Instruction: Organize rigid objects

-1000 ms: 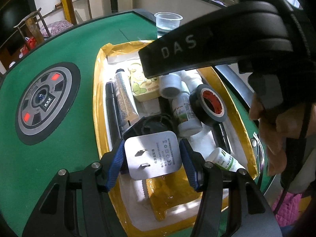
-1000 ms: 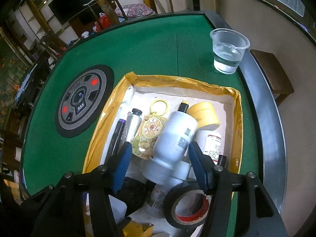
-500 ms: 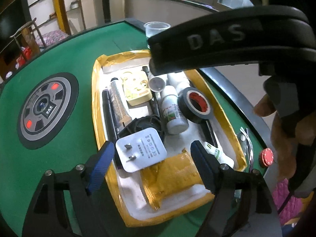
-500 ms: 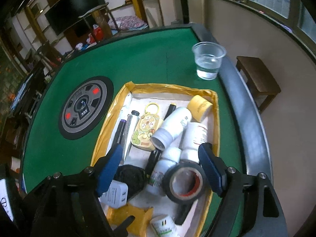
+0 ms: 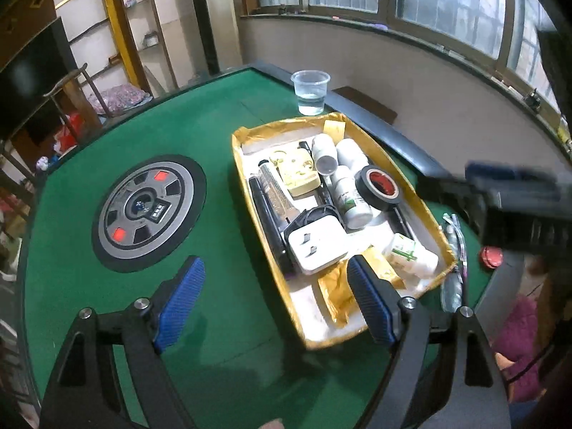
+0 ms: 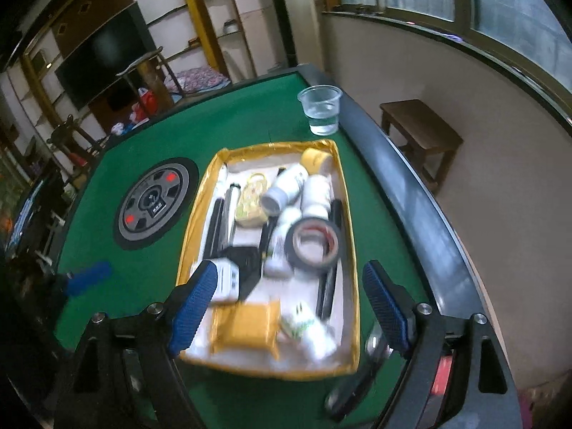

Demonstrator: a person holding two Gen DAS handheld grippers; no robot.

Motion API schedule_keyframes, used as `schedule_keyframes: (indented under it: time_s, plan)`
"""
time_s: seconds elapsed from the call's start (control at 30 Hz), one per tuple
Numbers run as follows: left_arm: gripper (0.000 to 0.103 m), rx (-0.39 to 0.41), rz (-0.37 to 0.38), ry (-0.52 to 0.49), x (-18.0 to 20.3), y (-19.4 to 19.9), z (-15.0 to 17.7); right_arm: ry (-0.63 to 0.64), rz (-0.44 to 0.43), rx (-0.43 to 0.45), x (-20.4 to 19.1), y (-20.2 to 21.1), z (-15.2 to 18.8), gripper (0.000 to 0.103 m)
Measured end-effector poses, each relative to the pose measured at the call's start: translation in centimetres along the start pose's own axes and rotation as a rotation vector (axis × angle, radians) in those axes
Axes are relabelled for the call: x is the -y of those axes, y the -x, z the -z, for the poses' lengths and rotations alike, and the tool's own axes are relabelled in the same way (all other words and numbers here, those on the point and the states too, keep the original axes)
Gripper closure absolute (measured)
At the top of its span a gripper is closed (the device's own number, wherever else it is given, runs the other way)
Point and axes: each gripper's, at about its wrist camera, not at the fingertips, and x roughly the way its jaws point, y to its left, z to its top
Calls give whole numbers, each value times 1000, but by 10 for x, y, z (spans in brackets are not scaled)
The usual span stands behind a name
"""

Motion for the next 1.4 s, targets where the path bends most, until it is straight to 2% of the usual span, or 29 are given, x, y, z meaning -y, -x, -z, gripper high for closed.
schedule_keyframes:
  time_s: [0.07, 0.13, 0.23, 0.33, 0.43, 0.5, 0.73, 0.93, 1.2, 1.4]
  plan:
    - [21, -3, -6, 6, -11, 5, -2, -24, -13, -6, -2, 7, 14, 24]
    - [21, 29, -23, 10, -19, 20, -1, -32, -25, -12, -7, 10, 24, 24]
    - [21, 48, 0, 4, -28, 37, -1, -22, -12, -21, -15, 14, 34, 24]
    - [21, 73, 13, -76, -23, 54, 1, -24, 0, -5, -20, 22, 39, 24]
    - [21, 175, -13, -94, -18, 71, 9, -31, 8, 6, -24, 28, 44, 24]
    - [21, 194, 27, -100, -16, 75, 12, -32, 14, 0, -27, 28, 47, 24]
    - [21, 184, -7, -125, -13, 76, 20, -43, 21, -4, -34, 29, 58, 24]
    - [21, 176, -2, -119, -19, 77, 25, -53, 21, -2, -38, 30, 63, 24]
    - [21, 150, 18, -121, -19, 75, 29, -62, 30, 2, -41, 33, 68, 24]
    - [21, 153, 58, -76, -26, 78, 32, -67, 34, 4, -41, 36, 73, 24]
